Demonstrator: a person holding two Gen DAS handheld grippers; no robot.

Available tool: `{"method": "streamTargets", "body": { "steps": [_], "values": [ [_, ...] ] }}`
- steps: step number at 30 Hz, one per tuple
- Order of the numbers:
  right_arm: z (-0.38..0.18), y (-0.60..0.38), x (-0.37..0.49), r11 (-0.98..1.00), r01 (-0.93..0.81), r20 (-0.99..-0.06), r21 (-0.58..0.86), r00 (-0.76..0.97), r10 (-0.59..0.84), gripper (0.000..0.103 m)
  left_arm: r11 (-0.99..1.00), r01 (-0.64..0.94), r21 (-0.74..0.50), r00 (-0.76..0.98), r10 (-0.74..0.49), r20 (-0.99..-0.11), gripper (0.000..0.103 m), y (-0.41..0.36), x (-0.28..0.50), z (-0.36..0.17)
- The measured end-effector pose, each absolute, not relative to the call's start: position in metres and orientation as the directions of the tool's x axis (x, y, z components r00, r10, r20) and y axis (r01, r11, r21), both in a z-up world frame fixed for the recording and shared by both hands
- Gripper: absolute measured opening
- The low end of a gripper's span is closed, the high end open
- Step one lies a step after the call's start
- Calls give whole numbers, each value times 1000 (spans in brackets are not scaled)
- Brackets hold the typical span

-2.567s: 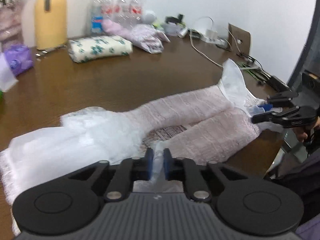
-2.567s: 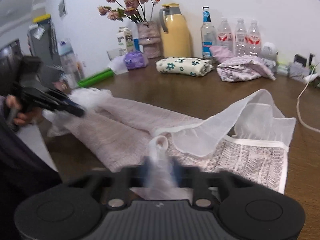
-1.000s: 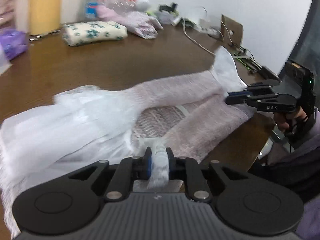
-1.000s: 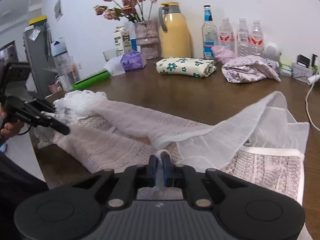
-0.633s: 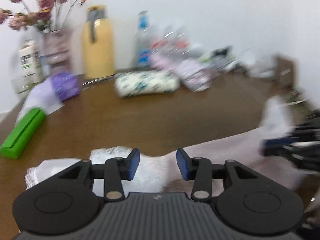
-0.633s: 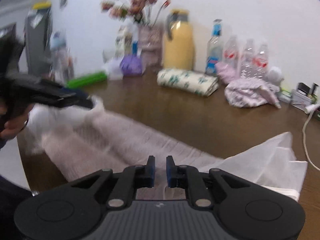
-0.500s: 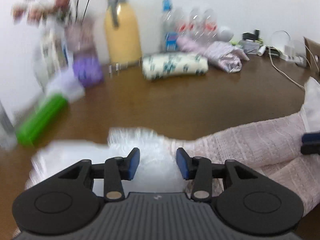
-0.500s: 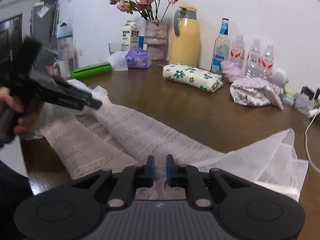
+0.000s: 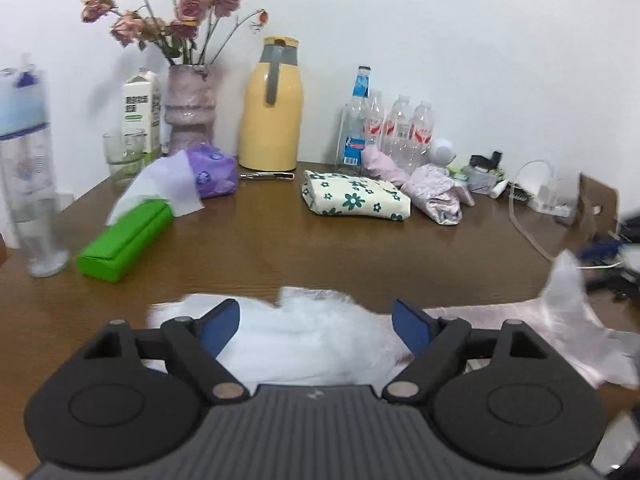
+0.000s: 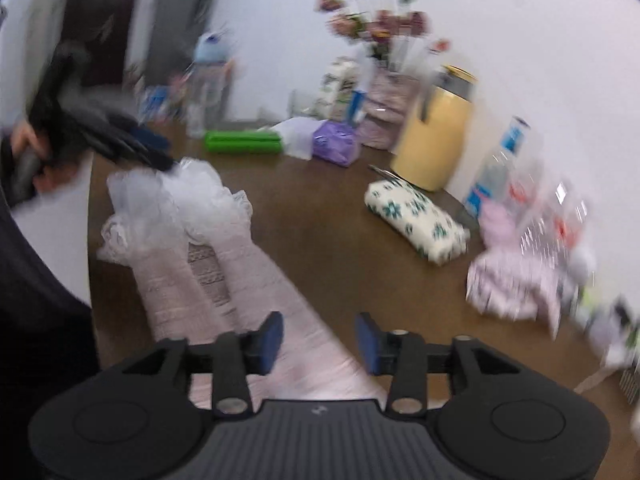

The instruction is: Fold clothes

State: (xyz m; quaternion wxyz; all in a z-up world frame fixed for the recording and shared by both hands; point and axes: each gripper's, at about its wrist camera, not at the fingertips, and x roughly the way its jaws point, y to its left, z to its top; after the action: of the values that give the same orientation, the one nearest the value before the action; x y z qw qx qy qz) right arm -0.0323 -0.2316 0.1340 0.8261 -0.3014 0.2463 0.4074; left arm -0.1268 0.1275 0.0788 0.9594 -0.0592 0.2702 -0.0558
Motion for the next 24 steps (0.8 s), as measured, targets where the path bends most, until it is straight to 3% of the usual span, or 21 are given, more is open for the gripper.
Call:
{"method": "streamTargets", "body": {
  "steps": [1, 2, 3, 4, 5, 7, 9, 12, 14, 18, 19, 20, 21, 22, 23, 24],
  "values": [
    [140, -214, -23, 436, -853, -672, -287, 504, 543, 49, 986, 62, -153, 838, -135, -528, 87, 139, -135, 83],
    [145, -193, -13, 376, -889, -693, -263, 445, 567, 59, 986, 13, -164, 835, -101, -541, 90, 150, -140, 85],
    [147, -171, -6, 304, -925, -710, -227, 371, 599, 79, 983, -48, -175, 831, -58, -553, 90, 159, -144, 85],
    [144, -146, -3, 220, -956, -721, -194, 291, 629, 88, 977, -109, -185, 824, -16, -567, 90, 169, -148, 86],
    [140, -119, -1, 132, -978, -729, -162, 209, 652, 92, 962, -151, -226, 816, -8, -578, 90, 178, -152, 85],
    [123, -74, 3, 2, -992, -766, -128, 100, 635, 88, 927, -139, -348, 797, -104, -595, 90, 190, -159, 77],
    [104, -37, 10, -74, -988, -815, -139, 72, 575, 64, 926, -116, -360, 725, -169, -667, 90, 190, -160, 67],
    [96, -10, 40, -68, -989, -831, -130, 71, 551, 62, 938, -199, -283, 650, -90, -755, 79, 191, -153, 56],
    [90, 11, 63, -7, -995, -827, -101, 80, 556, 62, 945, -205, -255, 660, -59, -749, 74, 186, -147, 54],
    [61, 56, 83, 21, -998, -829, -53, 55, 557, 57, 955, -218, -200, 680, 2, -733, 72, 177, -134, 49],
    [56, 62, 84, 16, -999, -828, -40, 42, 559, 54, 957, -221, -186, 685, 17, -728, 56, 174, -131, 48],
    [52, 66, 84, 11, -1000, -826, -29, 30, 563, 52, 959, -225, -172, 690, 32, -723, 15, 172, -128, 47],
    [48, 69, 84, 5, -1000, -823, -17, 17, 567, 43, 961, -229, -159, 694, 47, -718, 5, 170, -125, 46],
    [43, 73, 85, -1, -1000, -821, -6, 4, 571, 29, 962, -232, -145, 699, 61, -713, 5, 167, -122, 44],
    [42, 72, 84, -8, -1000, -813, 7, -10, 583, 2, 963, -236, -131, 703, 76, -707, 5, 165, -119, 43],
    [42, 71, 82, -8, -1000, -802, -5, -1, 597, 2, 964, -240, -117, 707, 91, -701, 4, 163, -116, 42]
  ]
}}
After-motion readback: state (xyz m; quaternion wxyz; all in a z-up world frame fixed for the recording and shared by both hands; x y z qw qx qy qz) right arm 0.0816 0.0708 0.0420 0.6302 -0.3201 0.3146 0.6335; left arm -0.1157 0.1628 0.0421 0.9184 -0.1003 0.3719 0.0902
